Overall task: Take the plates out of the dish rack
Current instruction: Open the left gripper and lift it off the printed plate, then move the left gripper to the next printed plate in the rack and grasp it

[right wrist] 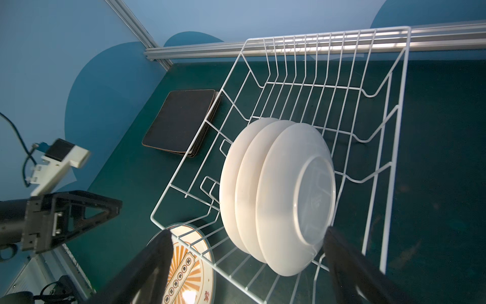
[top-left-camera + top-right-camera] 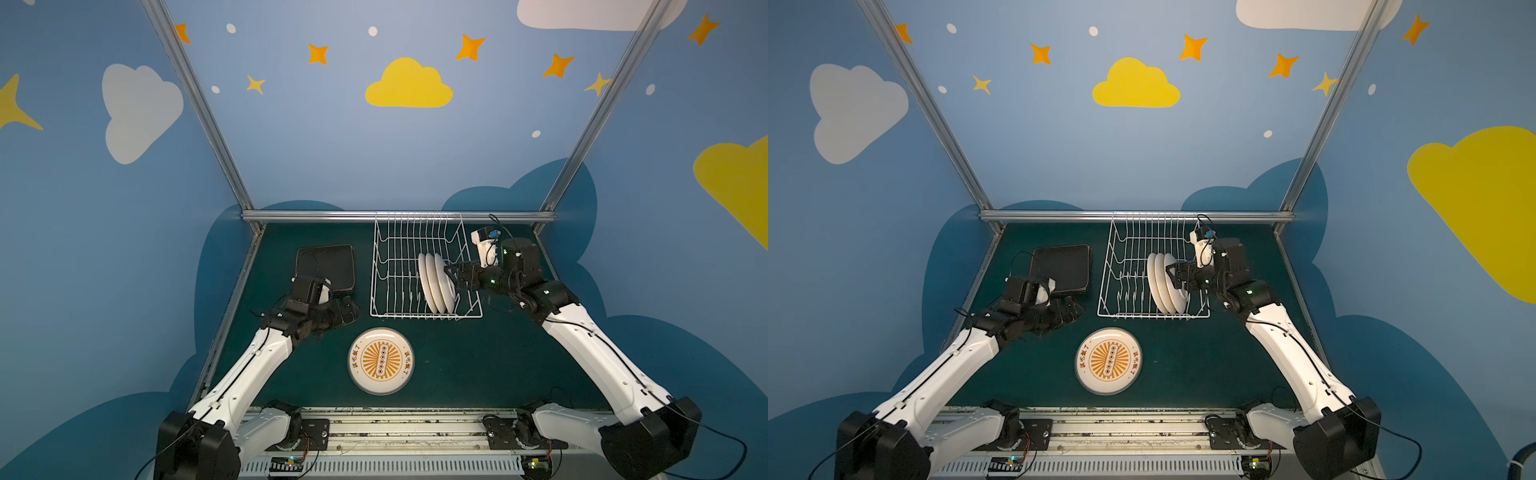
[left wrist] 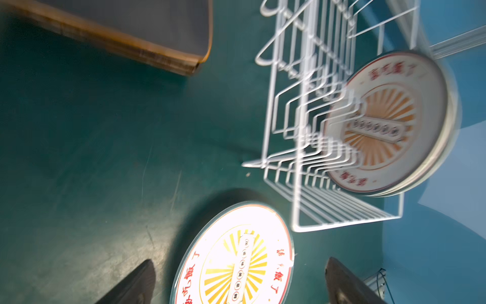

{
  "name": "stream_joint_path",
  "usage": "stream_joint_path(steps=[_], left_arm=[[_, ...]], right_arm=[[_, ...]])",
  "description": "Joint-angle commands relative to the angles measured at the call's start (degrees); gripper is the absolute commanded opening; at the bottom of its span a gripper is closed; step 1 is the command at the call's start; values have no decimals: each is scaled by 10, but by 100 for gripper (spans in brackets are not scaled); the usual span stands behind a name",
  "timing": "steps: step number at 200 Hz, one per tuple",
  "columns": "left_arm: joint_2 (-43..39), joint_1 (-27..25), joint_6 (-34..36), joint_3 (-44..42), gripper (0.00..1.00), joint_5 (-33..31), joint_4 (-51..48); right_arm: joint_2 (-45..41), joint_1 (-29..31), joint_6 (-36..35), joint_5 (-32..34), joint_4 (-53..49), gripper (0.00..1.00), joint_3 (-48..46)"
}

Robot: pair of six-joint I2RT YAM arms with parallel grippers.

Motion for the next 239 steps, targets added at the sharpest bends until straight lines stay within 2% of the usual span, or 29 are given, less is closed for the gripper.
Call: stream_joint_path(steps=[1,31,75,118,139,190,239], left_arm=[[16,2,46,63,99,22,-37],[53,-7,61,144,99,50,-42],[150,-42,70,265,99,85,-51],[232,-83,25,314,98,103,-11],[269,-102,12,337,96,108,3],[357,-135,-3,395,85,125,-4],[424,-156,-1,456,66,79,-17]], right_arm=[[7,2,-9,13,-26,89,24],[12,2,-18,15,-36,90,32],[6,1,-11,35,-54,91,29],[1,-6,12,87,-91,91,39],[-7,-12,7,87,-88,91,30],[-26,-17,12,83,-77,91,4],[-40,-21,-6,86,-88,91,16]])
